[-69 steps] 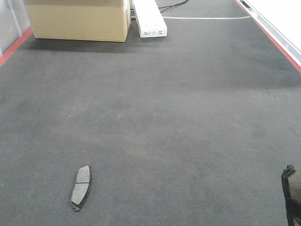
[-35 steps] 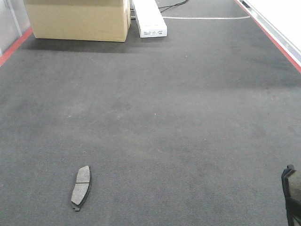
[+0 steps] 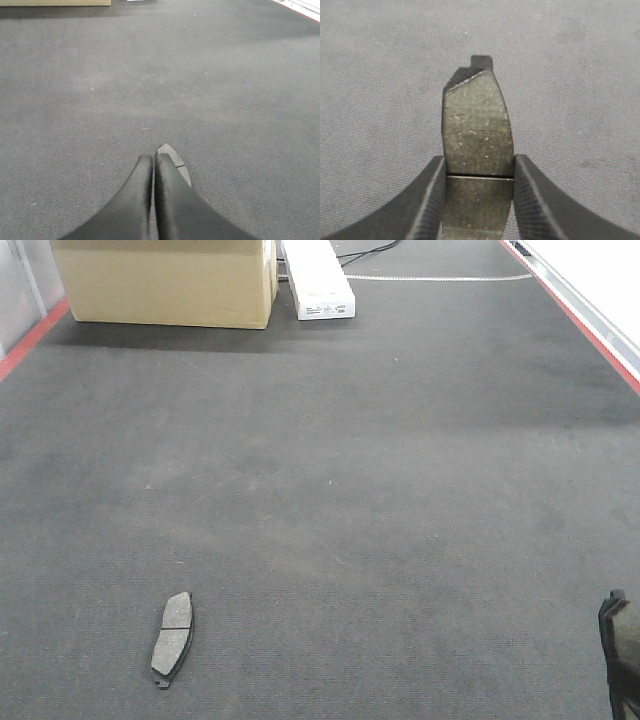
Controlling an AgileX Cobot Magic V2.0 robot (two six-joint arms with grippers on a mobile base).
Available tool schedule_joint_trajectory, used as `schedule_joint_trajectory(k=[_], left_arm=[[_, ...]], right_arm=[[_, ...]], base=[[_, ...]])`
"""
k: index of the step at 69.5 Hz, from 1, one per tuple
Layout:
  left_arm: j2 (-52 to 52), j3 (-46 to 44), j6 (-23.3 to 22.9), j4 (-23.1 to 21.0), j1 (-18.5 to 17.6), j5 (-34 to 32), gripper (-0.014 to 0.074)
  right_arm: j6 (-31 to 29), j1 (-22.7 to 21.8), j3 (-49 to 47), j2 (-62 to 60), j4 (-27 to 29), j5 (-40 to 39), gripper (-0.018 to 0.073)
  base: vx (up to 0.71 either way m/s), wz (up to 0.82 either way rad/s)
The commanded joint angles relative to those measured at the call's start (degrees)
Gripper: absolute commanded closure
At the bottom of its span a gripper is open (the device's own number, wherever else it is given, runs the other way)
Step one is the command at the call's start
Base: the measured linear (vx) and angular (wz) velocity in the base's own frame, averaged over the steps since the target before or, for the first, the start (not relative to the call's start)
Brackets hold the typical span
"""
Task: Move and align brake pads A on conveyor
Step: 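Lower the right gripper with its pad onto the belt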
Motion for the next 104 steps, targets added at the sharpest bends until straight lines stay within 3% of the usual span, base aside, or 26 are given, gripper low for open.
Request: schedule_joint_trajectory(k=[1,29,74,104], left_arm=[[0.61,-1.4,-0.17,0.4,-0.28,-4.49,0.0603],[0.61,-1.4,-0.17,0.4,-0.28,-4.49,0.0603],[0.61,-1.4,-0.17,0.4,-0.28,-4.49,0.0603],[0.61,-1.4,-0.17,0.4,-0.28,-4.49,0.0603]], right_arm=[[-0.42,-0.01,-1.63,0.24,0.21,-5.31,0.048],[-0.38,-0.01,-2.26,3.01,3.7,-10.05,0.048],[1.69,-0.01,-20.84,47.98,6.41,-10.99,0.0477],[0.82,-0.01,-24.53,62.24,6.34,-12.26,0.0477]], base=[[0.0,0.0],[0.0,0.0],[0.0,0.0],[0.0,0.0]])
